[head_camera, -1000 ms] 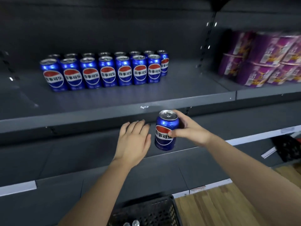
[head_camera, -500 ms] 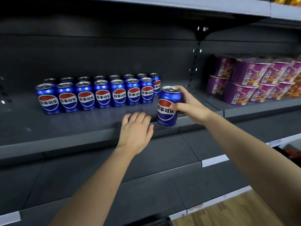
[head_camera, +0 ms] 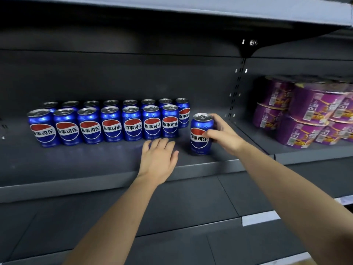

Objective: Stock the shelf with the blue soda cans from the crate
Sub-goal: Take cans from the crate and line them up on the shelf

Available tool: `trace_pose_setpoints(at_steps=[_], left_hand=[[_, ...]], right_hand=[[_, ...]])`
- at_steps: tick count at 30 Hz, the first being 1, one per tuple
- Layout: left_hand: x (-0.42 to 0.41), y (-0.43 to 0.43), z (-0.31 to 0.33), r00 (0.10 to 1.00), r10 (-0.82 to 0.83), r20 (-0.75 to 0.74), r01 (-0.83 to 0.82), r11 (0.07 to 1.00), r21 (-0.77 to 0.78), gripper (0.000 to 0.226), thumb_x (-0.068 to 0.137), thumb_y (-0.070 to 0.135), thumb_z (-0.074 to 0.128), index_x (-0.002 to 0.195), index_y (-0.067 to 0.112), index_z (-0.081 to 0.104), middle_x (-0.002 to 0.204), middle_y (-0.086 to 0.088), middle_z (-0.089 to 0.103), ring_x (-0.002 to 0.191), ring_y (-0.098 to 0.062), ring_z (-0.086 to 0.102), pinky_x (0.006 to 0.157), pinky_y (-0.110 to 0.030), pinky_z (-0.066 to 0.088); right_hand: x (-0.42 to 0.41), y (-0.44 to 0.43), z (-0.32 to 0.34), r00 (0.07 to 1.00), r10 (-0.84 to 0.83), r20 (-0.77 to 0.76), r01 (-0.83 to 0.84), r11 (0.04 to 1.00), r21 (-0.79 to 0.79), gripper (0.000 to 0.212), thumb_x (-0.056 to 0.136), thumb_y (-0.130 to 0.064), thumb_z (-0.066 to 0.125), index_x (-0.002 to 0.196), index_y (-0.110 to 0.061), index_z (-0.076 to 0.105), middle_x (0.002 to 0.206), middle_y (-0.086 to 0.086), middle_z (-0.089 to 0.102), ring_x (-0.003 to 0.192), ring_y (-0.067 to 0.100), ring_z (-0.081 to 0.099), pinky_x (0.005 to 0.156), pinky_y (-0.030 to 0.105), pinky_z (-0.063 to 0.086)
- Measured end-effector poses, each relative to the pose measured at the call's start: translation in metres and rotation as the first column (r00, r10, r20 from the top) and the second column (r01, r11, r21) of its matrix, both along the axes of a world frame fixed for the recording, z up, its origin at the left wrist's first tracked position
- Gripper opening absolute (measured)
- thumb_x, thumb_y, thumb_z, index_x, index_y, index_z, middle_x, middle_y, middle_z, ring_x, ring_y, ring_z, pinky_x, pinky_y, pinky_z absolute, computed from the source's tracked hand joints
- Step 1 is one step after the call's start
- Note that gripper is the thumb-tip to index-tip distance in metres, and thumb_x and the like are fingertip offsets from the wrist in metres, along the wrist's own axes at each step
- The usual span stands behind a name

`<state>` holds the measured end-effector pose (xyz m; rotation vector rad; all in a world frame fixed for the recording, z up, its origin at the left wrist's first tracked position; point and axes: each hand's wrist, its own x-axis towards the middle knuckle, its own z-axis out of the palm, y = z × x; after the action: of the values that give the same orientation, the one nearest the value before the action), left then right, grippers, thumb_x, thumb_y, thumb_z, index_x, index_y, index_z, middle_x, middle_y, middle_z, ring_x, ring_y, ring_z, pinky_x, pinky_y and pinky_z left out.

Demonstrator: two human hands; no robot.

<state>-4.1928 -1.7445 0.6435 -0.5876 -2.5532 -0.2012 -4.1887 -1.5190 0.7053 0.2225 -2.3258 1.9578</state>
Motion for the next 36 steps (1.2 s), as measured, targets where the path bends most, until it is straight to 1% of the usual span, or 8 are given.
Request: trace_pose_setpoints(at_steps=[9,13,16,20,24,29,33,36], left_hand=[[-0.007,0.004,-0.007,0.997,0.078,-0.003,-0.078,0.995,0.06,0.051,0.09,0.046,0.03,0.119,0.02,0.063,0.122,0.0,0.062,0.113,-0.019,0.054,0.104,-0.04,0.026],[-0.005,0.005,-0.007,0.994,0.107,0.005,-0.107,0.992,0.061,0.051,0.09,0.047,0.031,0.119,0.02,0.064,0.119,0.001,0.064,0.111,-0.019,0.055,0.103,-0.041,0.029],[-0.004,0.005,-0.007,0.993,0.122,0.006,-0.122,0.991,0.06,0.051,0.091,0.047,0.031,0.117,0.019,0.065,0.116,0.001,0.065,0.11,-0.019,0.056,0.102,-0.042,0.031],[-0.005,0.006,-0.008,0.991,0.132,0.0,-0.132,0.989,0.064,0.05,0.09,0.046,0.032,0.115,0.019,0.065,0.111,0.002,0.066,0.106,-0.019,0.057,0.1,-0.04,0.03],[-0.004,0.006,-0.008,0.991,0.134,-0.008,-0.133,0.988,0.073,0.048,0.09,0.045,0.032,0.113,0.02,0.066,0.109,0.003,0.067,0.103,-0.019,0.058,0.1,-0.038,0.028],[-0.004,0.005,-0.008,0.992,0.126,-0.012,-0.125,0.989,0.081,0.048,0.09,0.045,0.032,0.112,0.02,0.067,0.109,0.004,0.067,0.104,-0.018,0.058,0.099,-0.036,0.027],[-0.004,0.006,-0.007,0.992,0.123,-0.014,-0.121,0.989,0.08,0.048,0.09,0.045,0.032,0.112,0.02,0.067,0.108,0.005,0.068,0.106,-0.018,0.058,0.098,-0.037,0.028],[-0.004,0.006,-0.007,0.992,0.125,-0.009,-0.124,0.989,0.075,0.048,0.09,0.045,0.032,0.112,0.02,0.067,0.109,0.005,0.067,0.107,-0.017,0.057,0.098,-0.037,0.028]], right_hand=[[-0.05,0.015,-0.014,0.995,0.089,0.036,-0.089,0.996,-0.011,0.058,0.067,-0.005,0.063,0.122,-0.017,0.052,0.112,0.001,0.067,0.097,0.007,0.067,0.075,0.019,0.052],[-0.06,0.012,-0.016,0.988,0.144,0.063,-0.141,0.988,-0.058,0.059,0.067,-0.007,0.06,0.122,-0.024,0.051,0.109,-0.003,0.068,0.098,0.009,0.066,0.076,0.018,0.051],[-0.066,0.01,-0.021,0.984,0.161,0.076,-0.161,0.987,0.003,0.074,0.069,-0.005,0.076,0.131,-0.028,0.043,0.12,-0.001,0.066,0.106,0.011,0.065,0.085,0.021,0.051],[-0.075,0.005,-0.028,1.0,0.016,0.013,-0.018,0.986,0.165,0.086,0.055,-0.029,0.092,0.126,-0.031,0.043,0.127,0.003,0.058,0.106,0.012,0.066,0.095,0.034,0.052],[-0.084,-0.003,-0.025,0.996,-0.089,0.007,0.087,0.983,0.163,0.08,0.065,-0.013,0.087,0.12,-0.017,0.03,0.115,0.001,0.057,0.102,0.014,0.064,0.092,0.034,0.053],[-0.097,-0.006,-0.026,0.983,-0.182,-0.038,0.185,0.95,0.25,0.067,0.065,-0.019,0.088,0.11,-0.011,0.038,0.105,0.0,0.06,0.097,0.015,0.064,0.083,0.031,0.053],[-0.103,-0.009,-0.027,0.965,-0.224,-0.136,0.258,0.903,0.344,0.059,0.065,-0.025,0.086,0.104,-0.014,0.043,0.114,0.004,0.053,0.098,0.017,0.061,0.085,0.036,0.053],[-0.106,-0.014,-0.028,0.952,-0.248,-0.178,0.298,0.884,0.36,0.054,0.069,-0.02,0.084,0.106,-0.013,0.045,0.117,0.005,0.048,0.101,0.018,0.057,0.085,0.031,0.048]])
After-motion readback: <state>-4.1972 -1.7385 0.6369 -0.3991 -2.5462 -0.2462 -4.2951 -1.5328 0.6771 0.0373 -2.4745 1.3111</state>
